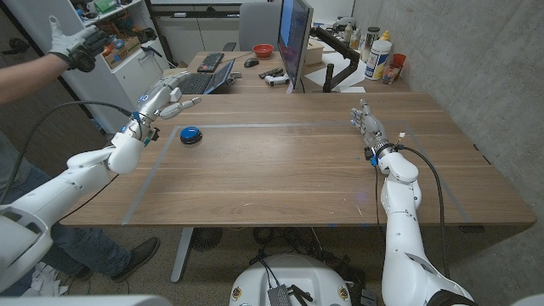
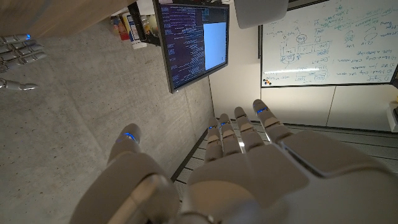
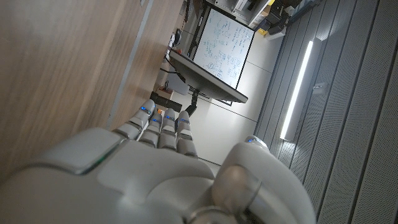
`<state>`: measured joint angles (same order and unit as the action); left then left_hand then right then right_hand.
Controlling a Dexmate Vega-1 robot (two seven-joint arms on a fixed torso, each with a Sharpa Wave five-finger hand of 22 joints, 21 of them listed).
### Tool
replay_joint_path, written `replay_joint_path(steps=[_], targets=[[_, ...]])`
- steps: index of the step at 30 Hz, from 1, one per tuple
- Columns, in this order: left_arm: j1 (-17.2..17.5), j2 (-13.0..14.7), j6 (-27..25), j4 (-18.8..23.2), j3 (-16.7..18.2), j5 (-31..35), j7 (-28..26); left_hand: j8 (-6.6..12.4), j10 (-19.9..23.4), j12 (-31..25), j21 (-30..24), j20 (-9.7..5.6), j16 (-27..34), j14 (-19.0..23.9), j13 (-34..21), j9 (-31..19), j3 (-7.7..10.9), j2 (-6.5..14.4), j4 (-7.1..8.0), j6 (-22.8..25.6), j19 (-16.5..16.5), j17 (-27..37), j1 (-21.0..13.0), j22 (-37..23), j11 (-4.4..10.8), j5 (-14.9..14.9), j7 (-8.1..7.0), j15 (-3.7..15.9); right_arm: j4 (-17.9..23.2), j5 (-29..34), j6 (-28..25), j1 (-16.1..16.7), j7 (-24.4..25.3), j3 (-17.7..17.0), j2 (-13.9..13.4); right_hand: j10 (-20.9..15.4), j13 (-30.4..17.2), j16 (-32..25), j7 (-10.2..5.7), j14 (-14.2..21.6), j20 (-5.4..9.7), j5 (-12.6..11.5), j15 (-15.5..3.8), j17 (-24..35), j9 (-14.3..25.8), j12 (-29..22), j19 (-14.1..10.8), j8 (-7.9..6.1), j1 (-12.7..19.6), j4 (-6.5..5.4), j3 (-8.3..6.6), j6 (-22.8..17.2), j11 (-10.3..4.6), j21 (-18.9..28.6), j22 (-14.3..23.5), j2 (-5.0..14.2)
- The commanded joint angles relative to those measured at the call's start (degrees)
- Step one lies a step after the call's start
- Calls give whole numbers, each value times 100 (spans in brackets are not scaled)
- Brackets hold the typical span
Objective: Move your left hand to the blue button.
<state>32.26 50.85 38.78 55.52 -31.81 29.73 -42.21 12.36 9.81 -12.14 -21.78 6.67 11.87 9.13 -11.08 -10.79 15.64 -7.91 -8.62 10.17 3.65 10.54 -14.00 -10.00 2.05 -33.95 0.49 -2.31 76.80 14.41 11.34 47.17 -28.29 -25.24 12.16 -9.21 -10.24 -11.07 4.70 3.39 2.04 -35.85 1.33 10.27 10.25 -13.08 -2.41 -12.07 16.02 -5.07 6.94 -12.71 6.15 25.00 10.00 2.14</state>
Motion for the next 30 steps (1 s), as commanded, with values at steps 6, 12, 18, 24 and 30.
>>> replay_joint_path(steps=[6, 12, 18, 24, 30], targets=[[-44, -7, -376, -106, -287, -171, -99, 36, 54, -46, 43, 51, 6, 75, -8, -31, 1, -11, -28, 81, 35, 14, -100, -33, 2, -34, 2, 7, 7, -26, -152, -91, -154, -59, -78, -60, -21, 11, -14, 53, 237, -30, 23, 11, 26, 10, -22, 29, 26, -5, 56, 2, -12, -41, 17, 2], [-82, 8, -398, -118, -364, -104, -218, 37, 73, -49, 55, 49, 4, 82, -9, -31, 0, -10, -27, 96, 38, 15, -119, -34, 14, -41, 4, 6, -47, -4, -120, -153, -208, -51, -131, -62, -22, 12, -11, 57, 232, -36, 21, 11, 26, 14, -25, 35, 28, -5, 62, 3, -10, -54, 17, 5], [-81, 35, -350, -237, -442, -86, -265, 37, 87, -50, 71, 44, 2, 92, -10, -32, -3, -9, -26, 115, 42, 16, -140, -35, 44, -49, 4, 8, -17, -2, -144, -146, -207, -41, -78, -62, -22, 16, -7, 55, 232, -41, 24, 11, 26, 20, -32, 42, 27, -5, 72, 3, -8, -68, 18, 5], [-99, 110, -275, -411, -490, -79, -385, 33, 103, -51, 83, 44, 1, 102, -10, -32, -6, -8, -24, 121, 49, 17, -158, -36, 37, -56, 7, 12, 100, 36, -183, -73, -197, 3, -12, -68, -22, 14, -11, 66, 232, -45, 37, 12, 27, 21, -37, 47, 25, -5, 79, 4, -2, -79, 18, 5], [-317, 49, -90, -890, -622, -117, -388, 33, 101, -46, 97, 39, -2, 106, -11, -33, -9, -7, -21, 135, 52, 17, -174, -37, 43, -63, 3, 12, 197, 95, -183, -4, -157, 58, 22, -75, -23, 14, -14, 70, 231, -50, 34, 12, 27, 23, -45, 50, 22, -6, 89, 1, -4, -90, 19, 5]])
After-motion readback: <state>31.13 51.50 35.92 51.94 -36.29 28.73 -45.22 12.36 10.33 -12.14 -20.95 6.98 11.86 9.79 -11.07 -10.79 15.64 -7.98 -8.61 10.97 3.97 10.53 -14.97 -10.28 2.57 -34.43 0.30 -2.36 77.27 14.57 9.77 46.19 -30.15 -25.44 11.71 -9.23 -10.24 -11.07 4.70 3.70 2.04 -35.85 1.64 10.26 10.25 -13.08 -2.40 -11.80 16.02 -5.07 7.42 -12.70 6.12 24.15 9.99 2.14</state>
